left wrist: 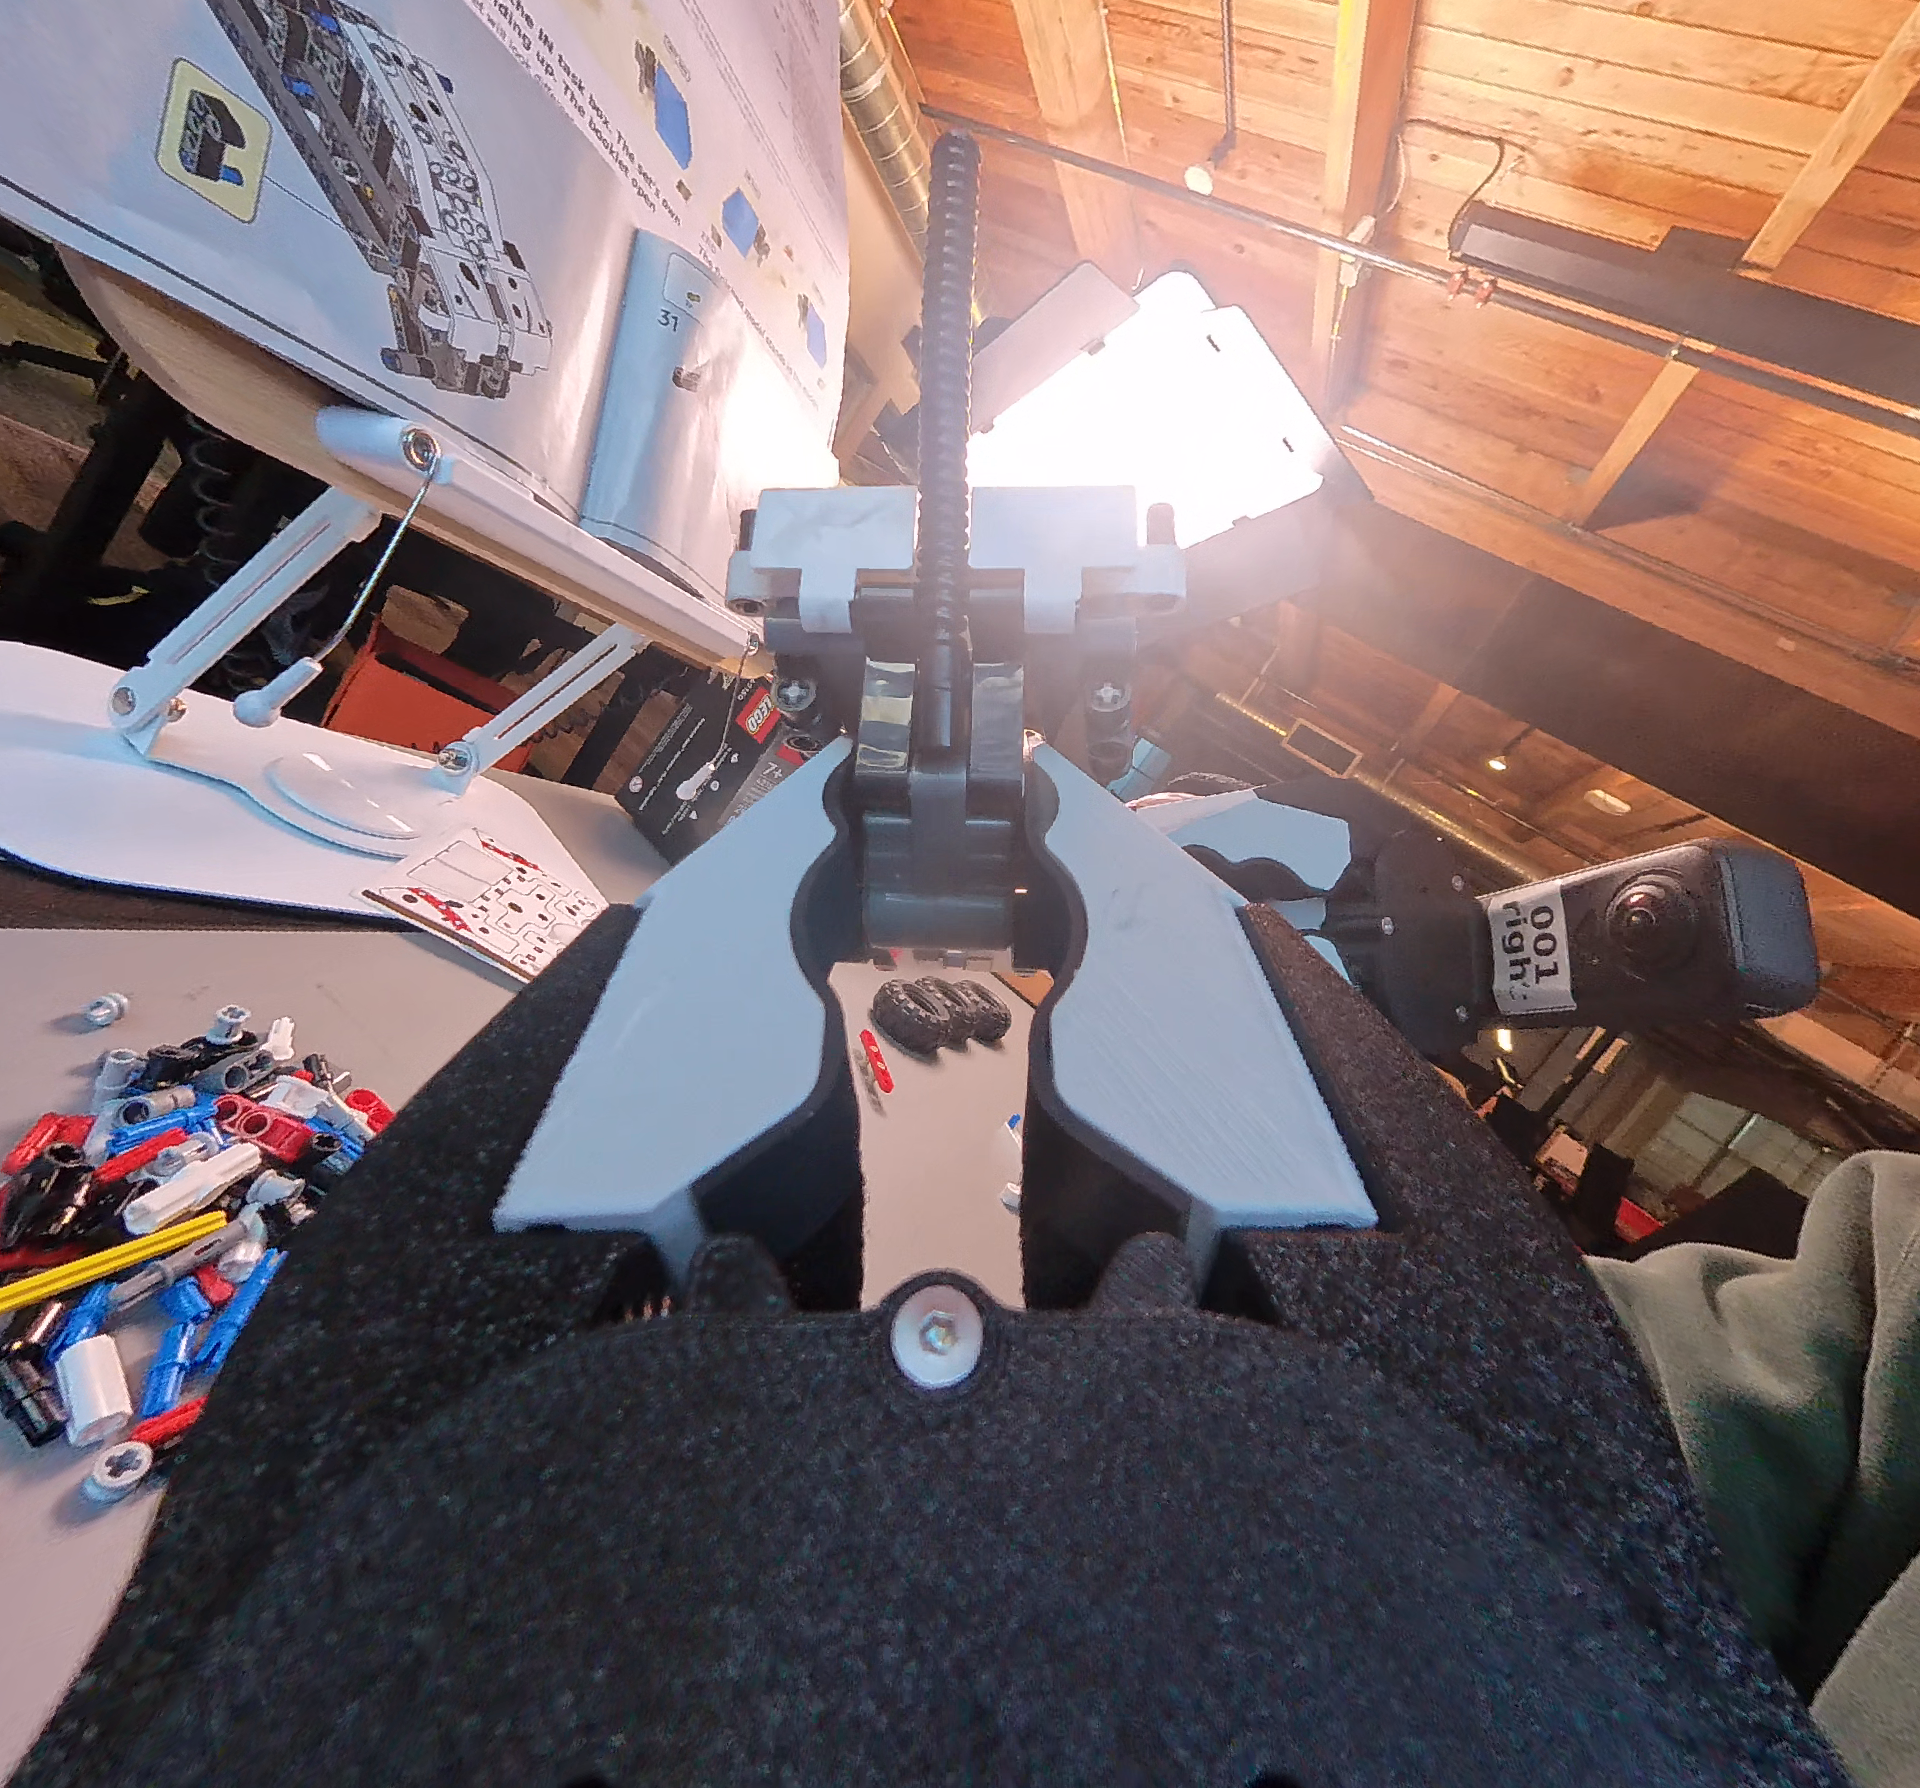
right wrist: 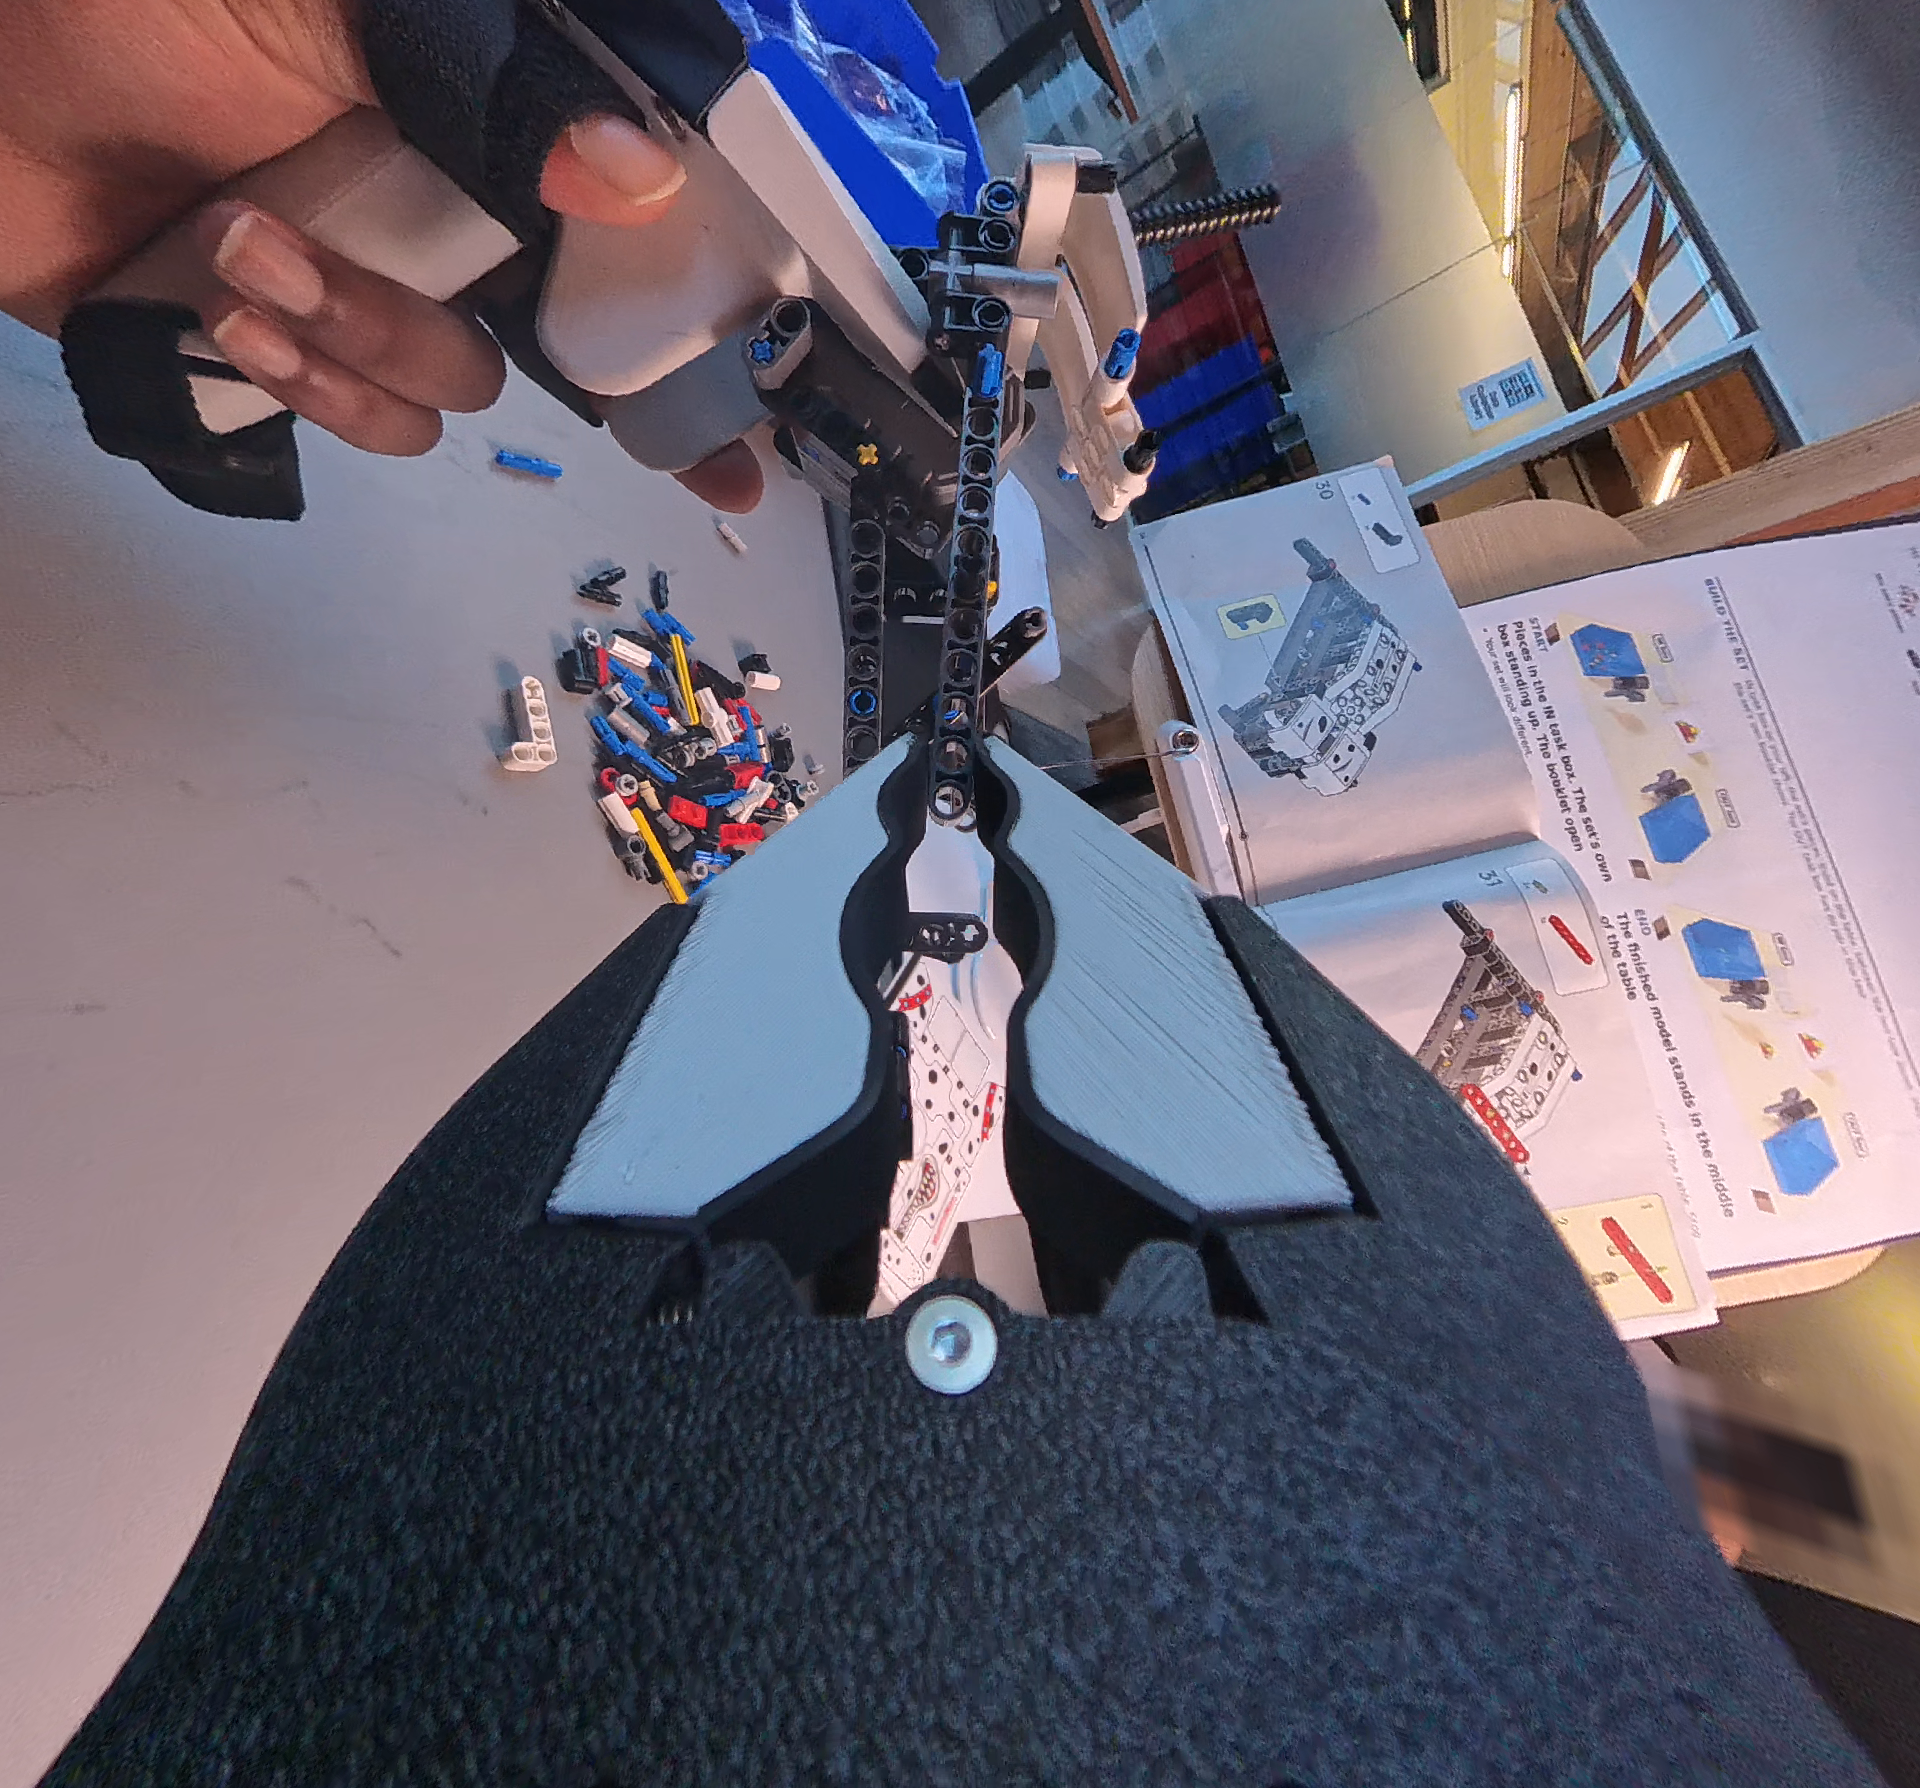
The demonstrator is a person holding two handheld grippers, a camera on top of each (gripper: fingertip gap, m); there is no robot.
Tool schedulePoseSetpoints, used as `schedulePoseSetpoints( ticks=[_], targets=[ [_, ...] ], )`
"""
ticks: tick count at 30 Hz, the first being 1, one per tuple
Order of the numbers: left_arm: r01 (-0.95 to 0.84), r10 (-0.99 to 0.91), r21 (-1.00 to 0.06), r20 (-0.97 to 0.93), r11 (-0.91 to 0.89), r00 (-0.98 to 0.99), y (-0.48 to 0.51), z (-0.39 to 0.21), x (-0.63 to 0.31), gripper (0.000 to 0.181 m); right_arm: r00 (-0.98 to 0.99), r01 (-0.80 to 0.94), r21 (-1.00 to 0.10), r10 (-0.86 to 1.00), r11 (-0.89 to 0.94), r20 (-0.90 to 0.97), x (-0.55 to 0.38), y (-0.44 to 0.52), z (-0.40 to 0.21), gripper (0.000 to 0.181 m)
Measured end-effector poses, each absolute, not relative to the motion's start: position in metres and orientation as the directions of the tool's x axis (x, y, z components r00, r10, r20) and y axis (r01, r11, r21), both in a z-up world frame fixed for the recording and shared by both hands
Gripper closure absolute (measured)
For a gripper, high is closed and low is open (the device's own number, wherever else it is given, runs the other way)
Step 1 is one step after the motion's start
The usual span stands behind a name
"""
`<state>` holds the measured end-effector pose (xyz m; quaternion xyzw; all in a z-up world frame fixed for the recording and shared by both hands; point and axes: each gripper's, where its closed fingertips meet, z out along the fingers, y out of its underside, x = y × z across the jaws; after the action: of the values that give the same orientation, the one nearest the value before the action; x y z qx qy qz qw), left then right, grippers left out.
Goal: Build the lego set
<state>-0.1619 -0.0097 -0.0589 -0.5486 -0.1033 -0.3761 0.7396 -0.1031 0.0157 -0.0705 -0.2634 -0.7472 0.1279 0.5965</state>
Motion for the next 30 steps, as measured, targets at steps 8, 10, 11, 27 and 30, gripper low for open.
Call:
schedulePoseSetpoints(
  ticks=[8, 10, 11, 27, 30],
  targets=[
    [0.678, -0.559, -0.727, 0.521, 0.105, 0.645, -0.019, -0.05, -0.153, 0.155, -0.242, 0.178, -0.608, 0.634, 0.774, 0.735, -0.09, -0.003, -0.062, 0.161],
    [0.683, -0.626, -0.722, 0.486, 0.104, 0.61, -0.026, -0.041, -0.147, 0.155, -0.304, 0.115, -0.72, 0.714, 0.684, 0.63, -0.078, -0.016, -0.047, 0.156],
    [0.685, -0.647, -0.72, 0.473, 0.107, 0.598, -0.029, -0.038, -0.146, 0.155, -0.333, 0.081, -0.775, 0.75, 0.627, 0.571, -0.071, -0.022, -0.037, 0.15],
    [0.577, -0.902, -0.808, 0.329, -0.117, 0.278, -0.058, -0.037, -0.058, 0.155, -0.513, 0.383, -0.908, 0.857, 0.172, -0.055, -0.006, -0.055, -0.078, 0.088],
    [0.523, -0.901, -0.84, 0.329, -0.143, 0.281, -0.056, -0.045, -0.039, 0.155, -0.472, 0.395, -0.904, 0.88, 0.163, -0.047, 0.003, -0.062, -0.084, 0.095]
  ],
)
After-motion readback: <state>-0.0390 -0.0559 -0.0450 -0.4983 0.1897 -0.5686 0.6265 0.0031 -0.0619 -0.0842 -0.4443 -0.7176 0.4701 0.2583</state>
